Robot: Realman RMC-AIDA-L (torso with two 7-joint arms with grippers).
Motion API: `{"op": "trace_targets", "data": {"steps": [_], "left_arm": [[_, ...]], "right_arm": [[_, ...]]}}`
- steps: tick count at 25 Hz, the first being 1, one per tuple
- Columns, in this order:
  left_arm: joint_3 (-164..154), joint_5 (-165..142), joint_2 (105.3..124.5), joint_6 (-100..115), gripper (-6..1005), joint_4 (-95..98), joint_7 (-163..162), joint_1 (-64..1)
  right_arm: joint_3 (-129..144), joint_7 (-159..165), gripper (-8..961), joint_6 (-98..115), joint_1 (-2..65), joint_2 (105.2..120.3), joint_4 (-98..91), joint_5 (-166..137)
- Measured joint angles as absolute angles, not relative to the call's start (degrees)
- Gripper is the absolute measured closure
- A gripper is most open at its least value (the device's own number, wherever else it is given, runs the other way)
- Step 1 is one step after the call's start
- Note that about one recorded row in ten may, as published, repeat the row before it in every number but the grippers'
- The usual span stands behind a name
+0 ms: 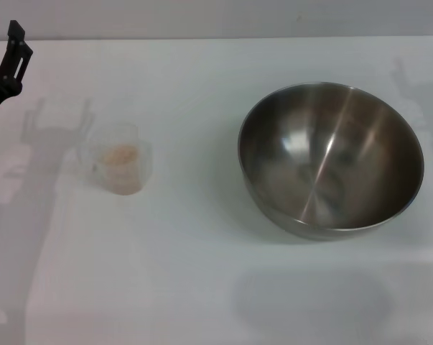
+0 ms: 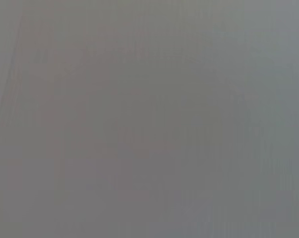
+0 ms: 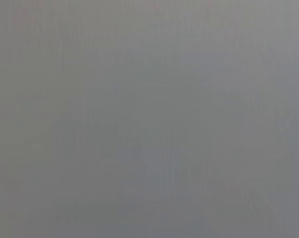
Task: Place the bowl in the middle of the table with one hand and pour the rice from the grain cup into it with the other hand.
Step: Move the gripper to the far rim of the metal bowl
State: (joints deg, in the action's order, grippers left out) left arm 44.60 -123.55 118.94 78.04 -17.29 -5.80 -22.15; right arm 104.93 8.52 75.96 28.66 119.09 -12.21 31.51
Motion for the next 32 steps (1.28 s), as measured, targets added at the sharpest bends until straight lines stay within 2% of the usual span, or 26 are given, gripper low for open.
{"op": "trace_targets", "data": {"steps": [20, 27, 32], "left_arm": [[43.7, -123.7, 118.92, 77.8, 154, -17.0, -5.8, -21.9], [43.7, -123.7, 118.88, 77.6, 154, -17.1, -5.9, -22.5], [44.1, -123.5, 118.81, 77.5, 155, -17.1, -5.9, -22.9]], "right_arm": [[103.5, -14.6, 162, 73.5, 26.8, 119.53, -17.6, 31.8], [99.1, -13.7, 162, 45.9, 23.7, 119.49, -37.2, 31.9], [99.0, -11.6, 162, 20.6, 18.7, 119.46, -57.0, 31.9]]}}
